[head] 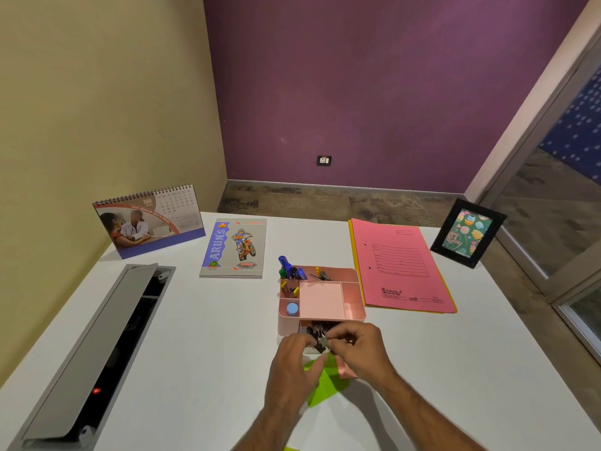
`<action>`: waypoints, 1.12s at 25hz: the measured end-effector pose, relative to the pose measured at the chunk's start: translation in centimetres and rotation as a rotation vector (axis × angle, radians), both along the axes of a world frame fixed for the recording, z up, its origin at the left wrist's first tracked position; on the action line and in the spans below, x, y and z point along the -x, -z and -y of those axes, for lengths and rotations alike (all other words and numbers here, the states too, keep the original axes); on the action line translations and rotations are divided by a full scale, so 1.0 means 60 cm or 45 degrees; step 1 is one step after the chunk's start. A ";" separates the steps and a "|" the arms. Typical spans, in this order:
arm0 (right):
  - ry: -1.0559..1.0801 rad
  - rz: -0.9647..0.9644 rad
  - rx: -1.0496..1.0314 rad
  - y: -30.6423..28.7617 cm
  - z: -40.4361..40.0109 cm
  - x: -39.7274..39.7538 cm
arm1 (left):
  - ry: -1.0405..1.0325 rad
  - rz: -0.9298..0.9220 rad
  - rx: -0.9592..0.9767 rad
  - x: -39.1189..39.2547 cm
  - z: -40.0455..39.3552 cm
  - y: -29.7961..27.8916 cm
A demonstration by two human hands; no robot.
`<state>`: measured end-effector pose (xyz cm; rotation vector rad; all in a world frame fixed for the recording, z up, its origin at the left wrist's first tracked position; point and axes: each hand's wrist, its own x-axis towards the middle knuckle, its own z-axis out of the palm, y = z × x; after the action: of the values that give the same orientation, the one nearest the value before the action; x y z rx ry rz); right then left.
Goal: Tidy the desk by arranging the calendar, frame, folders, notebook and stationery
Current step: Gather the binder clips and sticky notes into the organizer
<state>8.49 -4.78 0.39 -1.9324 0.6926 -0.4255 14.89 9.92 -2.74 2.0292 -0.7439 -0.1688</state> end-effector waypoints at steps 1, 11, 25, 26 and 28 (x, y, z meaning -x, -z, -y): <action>-0.023 0.013 0.111 -0.001 -0.001 -0.001 | -0.016 0.066 -0.017 -0.009 -0.006 0.004; -0.452 -0.247 0.853 0.002 -0.003 -0.029 | -0.052 0.103 -1.126 -0.085 -0.132 0.120; -0.523 -0.537 0.876 -0.011 -0.009 -0.050 | 0.008 -0.048 -1.155 -0.091 -0.135 0.131; -0.476 -0.469 0.863 -0.011 -0.013 -0.043 | 0.029 -0.082 -1.181 -0.090 -0.134 0.127; -0.368 -0.307 0.874 -0.002 -0.023 -0.025 | 0.044 -0.081 -1.167 -0.092 -0.134 0.116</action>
<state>9.98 -3.41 0.51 -2.7229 0.4279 -0.2648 20.39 17.93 -9.68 2.8462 -0.7282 -0.6919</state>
